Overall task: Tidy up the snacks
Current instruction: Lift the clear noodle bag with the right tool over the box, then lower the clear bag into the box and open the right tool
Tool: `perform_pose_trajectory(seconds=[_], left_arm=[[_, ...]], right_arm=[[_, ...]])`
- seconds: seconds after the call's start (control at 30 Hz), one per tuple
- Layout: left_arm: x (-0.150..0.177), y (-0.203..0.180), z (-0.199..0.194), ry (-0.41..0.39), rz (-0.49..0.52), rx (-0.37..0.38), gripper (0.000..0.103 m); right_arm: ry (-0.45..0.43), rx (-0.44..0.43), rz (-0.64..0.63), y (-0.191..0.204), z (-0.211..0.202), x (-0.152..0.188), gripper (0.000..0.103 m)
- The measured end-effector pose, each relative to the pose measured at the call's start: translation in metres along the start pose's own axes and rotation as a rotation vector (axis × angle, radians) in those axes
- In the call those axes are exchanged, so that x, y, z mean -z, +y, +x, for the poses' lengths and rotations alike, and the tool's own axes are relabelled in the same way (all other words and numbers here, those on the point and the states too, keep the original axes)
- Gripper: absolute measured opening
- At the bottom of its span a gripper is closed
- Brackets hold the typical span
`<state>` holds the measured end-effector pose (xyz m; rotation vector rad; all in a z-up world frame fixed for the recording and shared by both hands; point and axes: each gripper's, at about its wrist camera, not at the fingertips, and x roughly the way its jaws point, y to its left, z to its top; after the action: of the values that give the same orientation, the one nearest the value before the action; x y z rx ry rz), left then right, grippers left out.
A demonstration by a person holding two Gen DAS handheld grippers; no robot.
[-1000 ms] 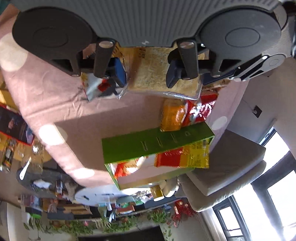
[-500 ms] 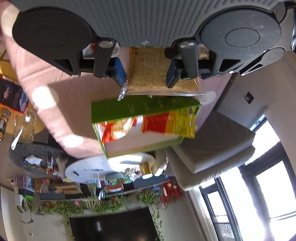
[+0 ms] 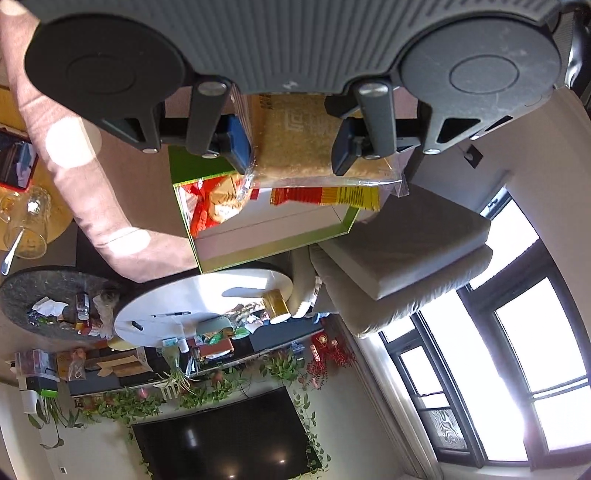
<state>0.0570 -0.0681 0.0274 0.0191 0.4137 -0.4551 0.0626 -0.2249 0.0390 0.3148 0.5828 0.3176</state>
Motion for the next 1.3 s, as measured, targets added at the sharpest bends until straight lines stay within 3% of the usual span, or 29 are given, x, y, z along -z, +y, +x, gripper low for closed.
perform_pose_trajectory(seconds=[0.4,0.77,1.3], left_arm=[[-0.018,0.001,0.038,-0.003,0.02,-0.035,0.067],[-0.044,0.019,0.092,-0.006,-0.015,-0.054,0.067],[-0.049,0.049,0.173,0.051,-0.057,-0.07,0.068]], right_arm=[[-0.039,-0.013,-0.023,-0.013,0.023,-0.025,0.051],[-0.127,-0.026,-0.102,-0.025,0.054,-0.051,0.051],[-0.094,-0.022,-0.081,-0.055,0.122,-0.079,0.051]])
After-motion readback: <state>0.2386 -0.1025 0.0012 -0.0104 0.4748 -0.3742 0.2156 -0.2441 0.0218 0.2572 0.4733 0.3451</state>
